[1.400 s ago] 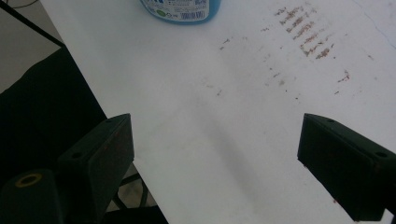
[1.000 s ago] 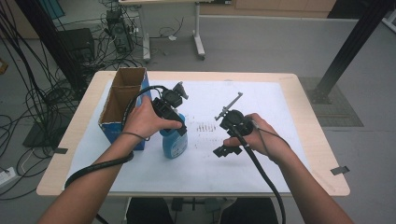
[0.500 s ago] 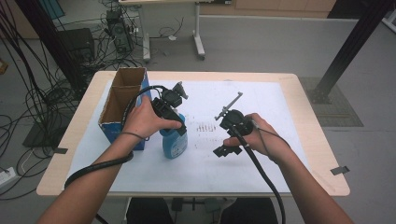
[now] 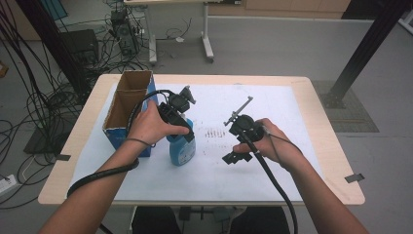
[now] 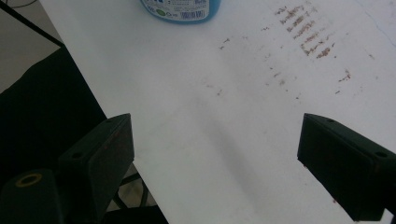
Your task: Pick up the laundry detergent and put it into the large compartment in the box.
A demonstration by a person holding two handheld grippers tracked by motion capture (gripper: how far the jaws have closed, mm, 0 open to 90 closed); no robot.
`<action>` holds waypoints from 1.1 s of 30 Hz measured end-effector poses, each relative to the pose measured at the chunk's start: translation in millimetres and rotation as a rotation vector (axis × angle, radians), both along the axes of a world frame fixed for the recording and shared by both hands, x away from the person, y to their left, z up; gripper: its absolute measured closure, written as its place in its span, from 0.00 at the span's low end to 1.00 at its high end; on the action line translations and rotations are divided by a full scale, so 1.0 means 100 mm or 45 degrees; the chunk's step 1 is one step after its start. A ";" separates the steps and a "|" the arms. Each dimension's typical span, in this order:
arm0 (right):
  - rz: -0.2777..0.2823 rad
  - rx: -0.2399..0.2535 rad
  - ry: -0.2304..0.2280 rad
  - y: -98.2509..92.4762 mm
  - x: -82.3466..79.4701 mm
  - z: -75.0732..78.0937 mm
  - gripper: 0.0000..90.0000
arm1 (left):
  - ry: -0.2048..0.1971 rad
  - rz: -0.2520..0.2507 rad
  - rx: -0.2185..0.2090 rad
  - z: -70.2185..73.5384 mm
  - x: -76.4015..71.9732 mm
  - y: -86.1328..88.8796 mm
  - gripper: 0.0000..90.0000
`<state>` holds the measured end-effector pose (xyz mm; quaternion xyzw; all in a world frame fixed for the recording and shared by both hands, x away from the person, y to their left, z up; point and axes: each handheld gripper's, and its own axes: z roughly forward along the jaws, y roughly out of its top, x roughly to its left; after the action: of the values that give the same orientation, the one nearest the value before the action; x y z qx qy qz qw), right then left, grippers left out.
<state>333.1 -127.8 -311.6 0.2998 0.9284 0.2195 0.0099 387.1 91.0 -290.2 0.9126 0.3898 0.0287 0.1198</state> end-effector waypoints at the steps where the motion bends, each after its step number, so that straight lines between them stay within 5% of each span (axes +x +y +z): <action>1: -0.002 0.001 0.000 0.00 0.00 0.00 0.12 | 0.001 -0.001 0.002 0.00 0.00 0.00 0.17; 33: 0.002 0.003 -0.001 0.00 -0.01 0.00 0.12 | 0.022 0.002 -0.009 0.04 0.00 0.00 0.33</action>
<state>332.1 -127.3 -311.6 0.2989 0.9284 0.2206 0.0095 386.8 90.5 -286.0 0.9121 0.3915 0.0196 0.1197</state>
